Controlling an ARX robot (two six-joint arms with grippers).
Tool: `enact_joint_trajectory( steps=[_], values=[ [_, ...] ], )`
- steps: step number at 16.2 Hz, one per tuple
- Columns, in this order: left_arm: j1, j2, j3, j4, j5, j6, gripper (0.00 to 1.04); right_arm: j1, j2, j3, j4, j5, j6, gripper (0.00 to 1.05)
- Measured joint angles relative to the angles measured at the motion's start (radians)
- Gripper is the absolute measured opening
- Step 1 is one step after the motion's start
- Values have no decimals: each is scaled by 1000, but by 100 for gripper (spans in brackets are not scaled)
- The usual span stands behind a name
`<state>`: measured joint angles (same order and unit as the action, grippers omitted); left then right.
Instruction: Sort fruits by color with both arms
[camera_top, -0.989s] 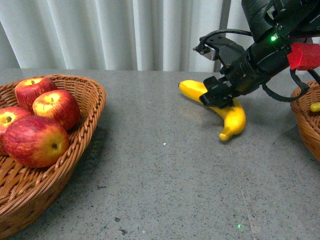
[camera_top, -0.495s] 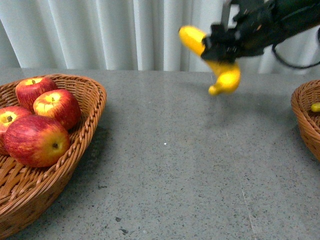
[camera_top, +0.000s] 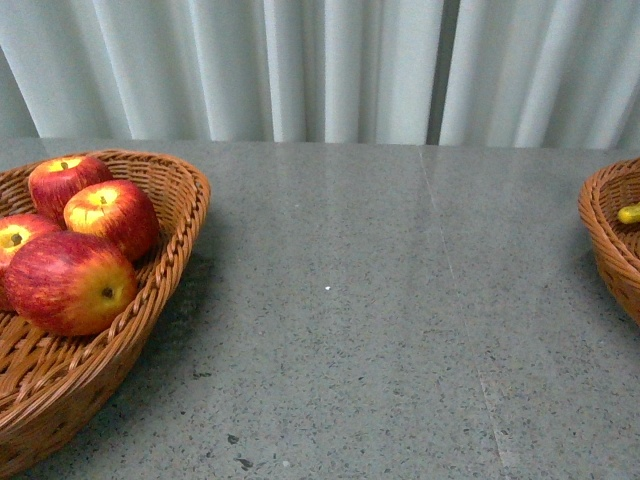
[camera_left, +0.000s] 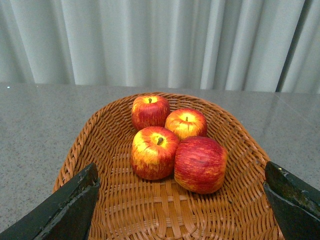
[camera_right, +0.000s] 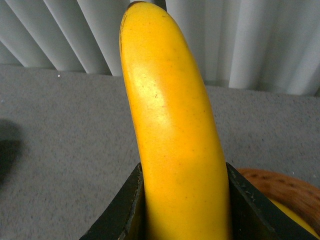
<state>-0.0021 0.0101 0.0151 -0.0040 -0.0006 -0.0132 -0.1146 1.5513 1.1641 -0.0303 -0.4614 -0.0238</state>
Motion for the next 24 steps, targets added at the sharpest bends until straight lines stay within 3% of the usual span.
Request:
enact_joint_trajectory(
  steps=[3,6,9,12,13,20,21,22,23,24],
  values=[
    [0,0,0,0,0,0,98,-88,-184,-202,-50,-7,-136,37],
    [0,0,0,0,0,0,98,-115,-214,-324,-93,24,-250,37],
    [0,0,0,0,0,0,98,-113,-211,-370,-116,38,-333,60],
    [0,0,0,0,0,0,98,-88,-212,-354,-108,44,-333,99],
    [0,0,0,0,0,0,98,-88,-214,-340,-100,38,-319,100],
    [0,0,0,0,0,0,98,-48,-431,-330,85,-96,22,98],
    [0,0,0,0,0,0,98,-2,-499,-394,203,6,39,93],
    [0,0,0,0,0,0,98,56,-577,-467,280,170,36,84],
    [0,0,0,0,0,0,98,123,-700,-571,280,325,31,71],
    [0,0,0,0,0,0,98,127,-782,-634,246,399,30,62]
  ],
)
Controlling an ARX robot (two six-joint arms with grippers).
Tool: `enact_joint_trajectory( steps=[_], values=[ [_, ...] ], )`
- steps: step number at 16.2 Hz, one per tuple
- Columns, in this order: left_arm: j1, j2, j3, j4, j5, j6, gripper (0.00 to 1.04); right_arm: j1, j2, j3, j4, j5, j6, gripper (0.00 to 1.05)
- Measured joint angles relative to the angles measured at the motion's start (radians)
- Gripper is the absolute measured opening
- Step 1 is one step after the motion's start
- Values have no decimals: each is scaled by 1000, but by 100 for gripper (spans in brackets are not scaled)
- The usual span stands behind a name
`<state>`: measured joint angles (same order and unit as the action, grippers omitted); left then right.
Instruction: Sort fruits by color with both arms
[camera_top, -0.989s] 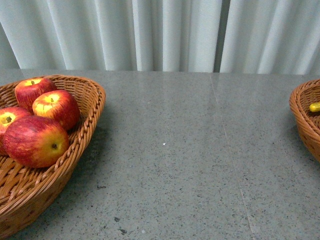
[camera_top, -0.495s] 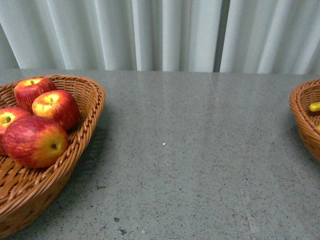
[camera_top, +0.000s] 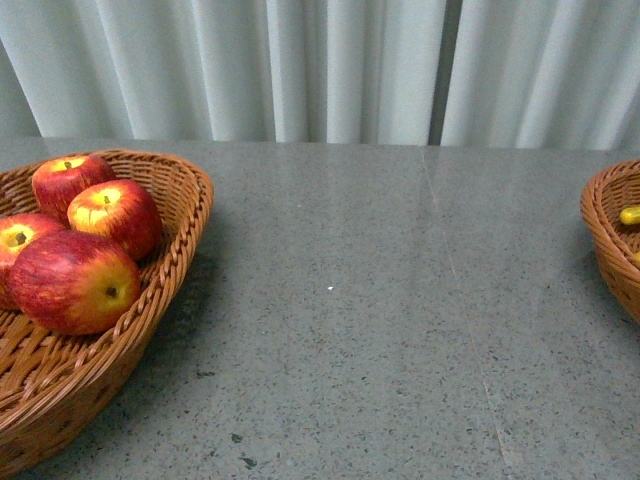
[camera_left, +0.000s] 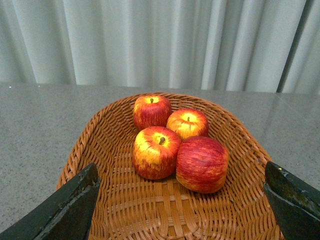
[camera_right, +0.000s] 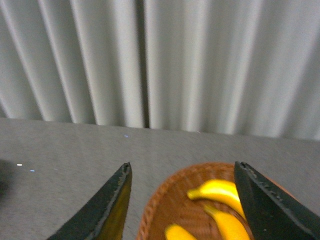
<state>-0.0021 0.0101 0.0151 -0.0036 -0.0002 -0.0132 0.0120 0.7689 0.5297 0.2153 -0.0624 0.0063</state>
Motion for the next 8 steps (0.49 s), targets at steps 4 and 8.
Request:
enact_joint_trajectory(
  steps=[4,8],
  values=[
    [0,0,0,0,0,0,98,-18,-268,-188,-51,64,0,23],
    [0,0,0,0,0,0,98,-18,-342,-306,-23,63,-3,2]
  ],
)
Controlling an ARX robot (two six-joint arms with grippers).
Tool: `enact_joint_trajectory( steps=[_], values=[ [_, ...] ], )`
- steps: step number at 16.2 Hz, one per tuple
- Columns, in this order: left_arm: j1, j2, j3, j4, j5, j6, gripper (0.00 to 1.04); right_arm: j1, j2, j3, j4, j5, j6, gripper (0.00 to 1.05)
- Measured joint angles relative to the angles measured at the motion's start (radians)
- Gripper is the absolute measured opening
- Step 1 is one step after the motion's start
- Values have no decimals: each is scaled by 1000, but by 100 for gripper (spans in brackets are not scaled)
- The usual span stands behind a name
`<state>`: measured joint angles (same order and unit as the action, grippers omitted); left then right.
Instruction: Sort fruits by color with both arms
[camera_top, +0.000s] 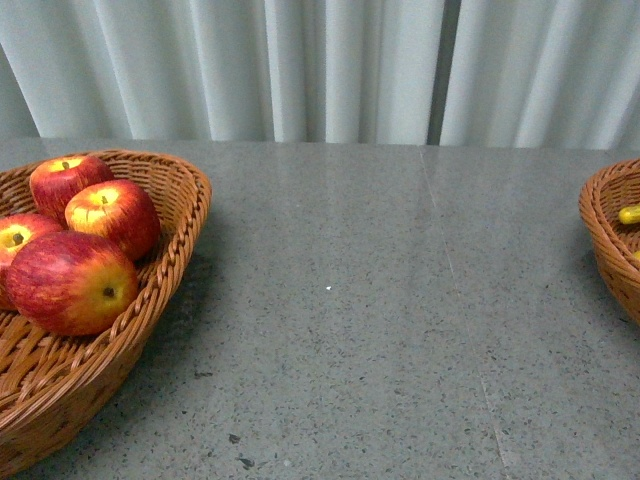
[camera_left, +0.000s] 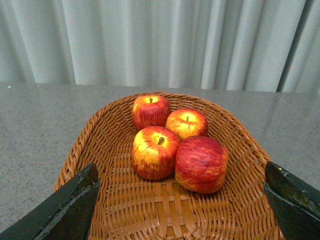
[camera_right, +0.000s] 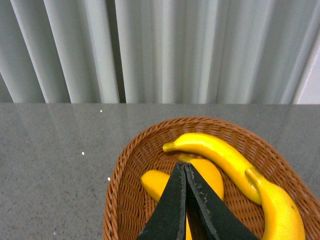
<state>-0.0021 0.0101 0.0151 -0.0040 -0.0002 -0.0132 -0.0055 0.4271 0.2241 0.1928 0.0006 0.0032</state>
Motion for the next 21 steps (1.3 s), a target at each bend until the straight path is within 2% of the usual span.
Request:
enact_joint_trajectory(
  steps=[7,11,12,13,21],
  values=[
    [0,0,0,0,0,0,98,0,-150,-133,-4,0,0,2],
    [0,0,0,0,0,0,98,0,-247,-179,-57,0,0,2],
    [0,0,0,0,0,0,98,0,-356,-196,-183,-1,0,2],
    [0,0,0,-1,0,0,98,0,-422,-211,-198,-2,0,2],
    [0,0,0,0,0,0,98,0,-423,-211,-196,0,0,2]
  ],
)
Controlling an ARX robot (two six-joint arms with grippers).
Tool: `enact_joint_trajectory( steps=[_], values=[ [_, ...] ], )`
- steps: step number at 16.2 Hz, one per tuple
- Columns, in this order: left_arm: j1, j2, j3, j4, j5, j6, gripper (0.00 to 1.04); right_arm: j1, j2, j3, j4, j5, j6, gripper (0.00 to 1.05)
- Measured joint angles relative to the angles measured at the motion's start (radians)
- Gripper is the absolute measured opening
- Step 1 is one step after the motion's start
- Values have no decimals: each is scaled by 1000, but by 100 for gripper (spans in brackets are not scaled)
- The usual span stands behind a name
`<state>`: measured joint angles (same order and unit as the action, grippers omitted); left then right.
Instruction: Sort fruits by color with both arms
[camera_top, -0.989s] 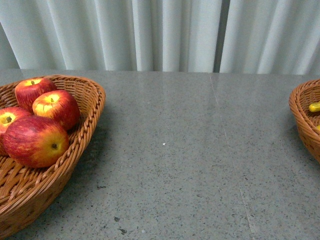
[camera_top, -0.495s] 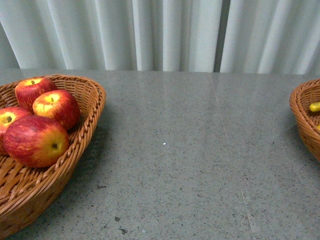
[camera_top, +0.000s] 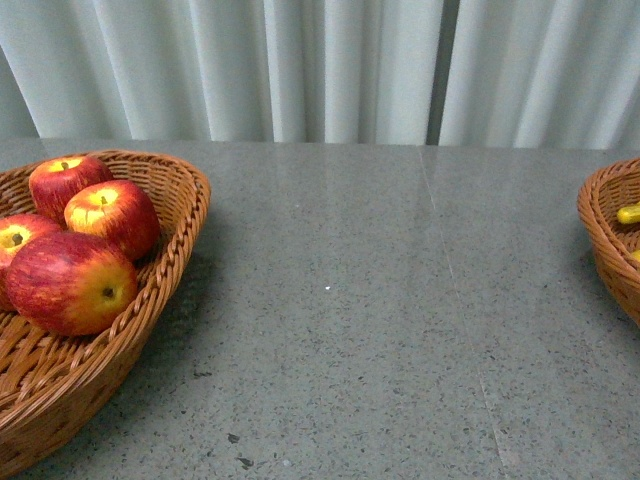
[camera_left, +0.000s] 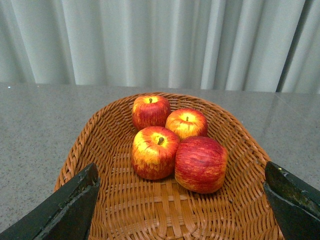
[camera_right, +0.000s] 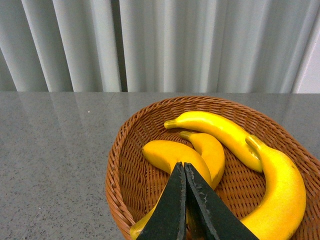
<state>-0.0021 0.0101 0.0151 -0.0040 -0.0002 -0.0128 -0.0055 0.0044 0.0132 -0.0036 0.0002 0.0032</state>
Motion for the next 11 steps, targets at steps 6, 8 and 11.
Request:
enact_joint_trajectory(
  steps=[6,8,11],
  values=[
    [0,0,0,0,0,0,98,0,0,0,0,0,0,58],
    [0,0,0,0,0,0,98,0,0,0,0,0,0,85],
    [0,0,0,0,0,0,98,0,0,0,0,0,0,97]
  ],
)
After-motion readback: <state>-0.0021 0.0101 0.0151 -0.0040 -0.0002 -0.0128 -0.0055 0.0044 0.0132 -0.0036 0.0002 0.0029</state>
